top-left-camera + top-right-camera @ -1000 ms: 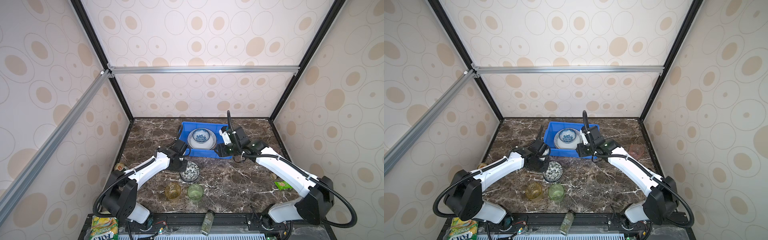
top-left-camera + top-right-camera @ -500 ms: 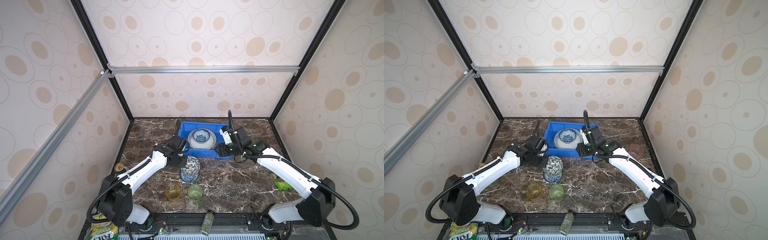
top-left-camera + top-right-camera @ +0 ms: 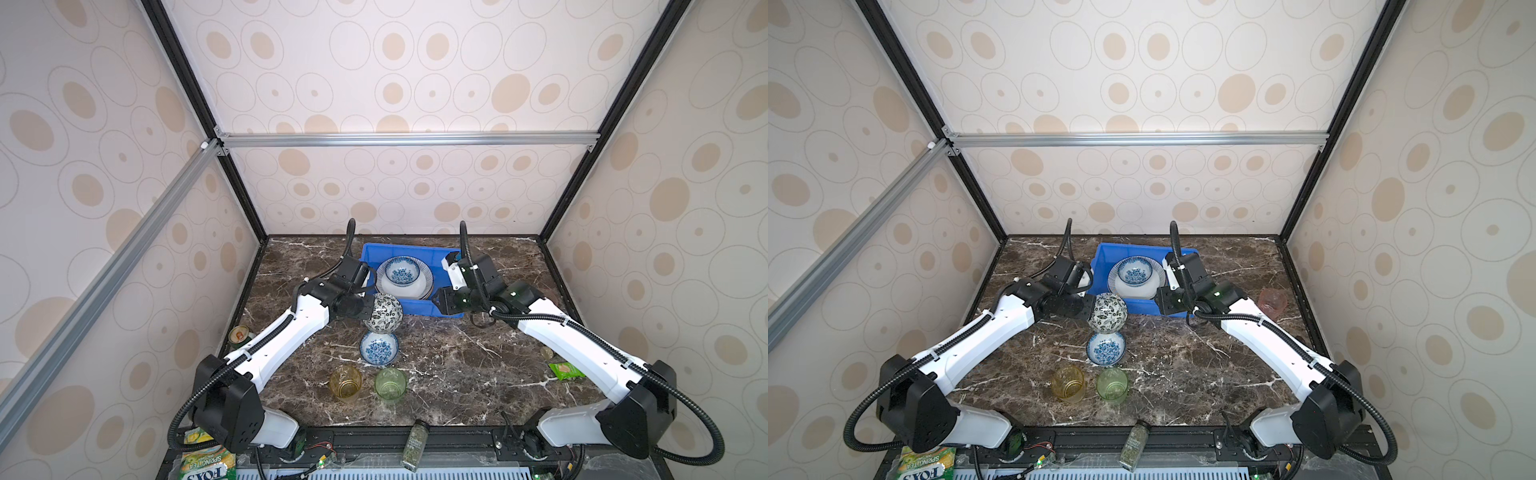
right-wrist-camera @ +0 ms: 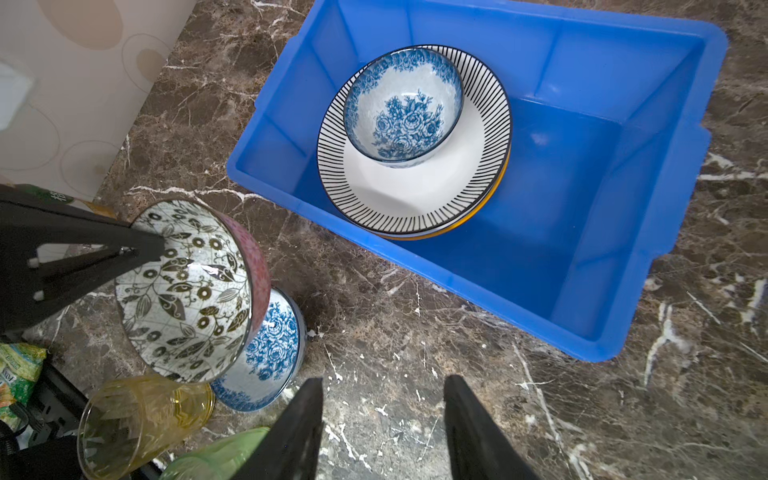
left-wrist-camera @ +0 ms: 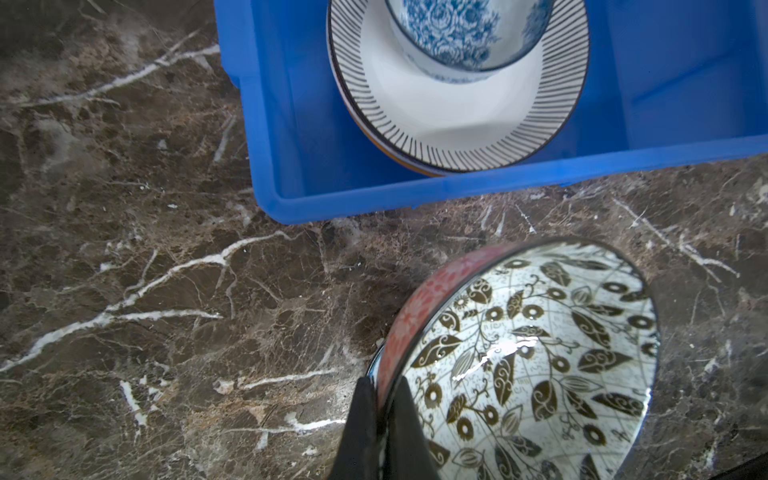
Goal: Place the mixed dishes into the plastic bin
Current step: 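Close the left gripper on the green-leaf bowl's rim and lift it, then carry the green-leaf bowl with the left gripper over the bin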
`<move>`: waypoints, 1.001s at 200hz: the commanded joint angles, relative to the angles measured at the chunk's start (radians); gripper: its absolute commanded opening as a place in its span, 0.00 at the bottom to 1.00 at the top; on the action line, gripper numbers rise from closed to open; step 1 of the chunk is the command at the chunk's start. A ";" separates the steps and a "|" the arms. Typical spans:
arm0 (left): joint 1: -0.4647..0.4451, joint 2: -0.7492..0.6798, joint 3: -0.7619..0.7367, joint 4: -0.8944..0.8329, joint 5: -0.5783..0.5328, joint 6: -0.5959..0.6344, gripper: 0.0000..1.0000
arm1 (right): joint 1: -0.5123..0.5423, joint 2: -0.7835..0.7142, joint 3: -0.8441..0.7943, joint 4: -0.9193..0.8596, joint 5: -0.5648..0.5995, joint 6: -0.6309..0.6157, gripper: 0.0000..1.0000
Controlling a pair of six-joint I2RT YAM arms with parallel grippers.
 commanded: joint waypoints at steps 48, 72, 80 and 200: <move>0.036 0.011 0.237 0.071 0.003 0.038 0.00 | 0.009 0.023 0.040 0.060 0.026 -0.008 0.51; 0.054 0.016 0.264 0.091 0.015 0.041 0.00 | 0.009 0.051 0.071 0.060 0.024 -0.012 0.51; 0.061 0.016 0.267 0.100 0.019 0.038 0.00 | 0.009 0.061 0.084 0.052 0.025 -0.018 0.51; 0.118 0.125 0.380 0.136 0.084 0.063 0.00 | 0.009 0.085 0.112 0.052 0.069 -0.043 0.51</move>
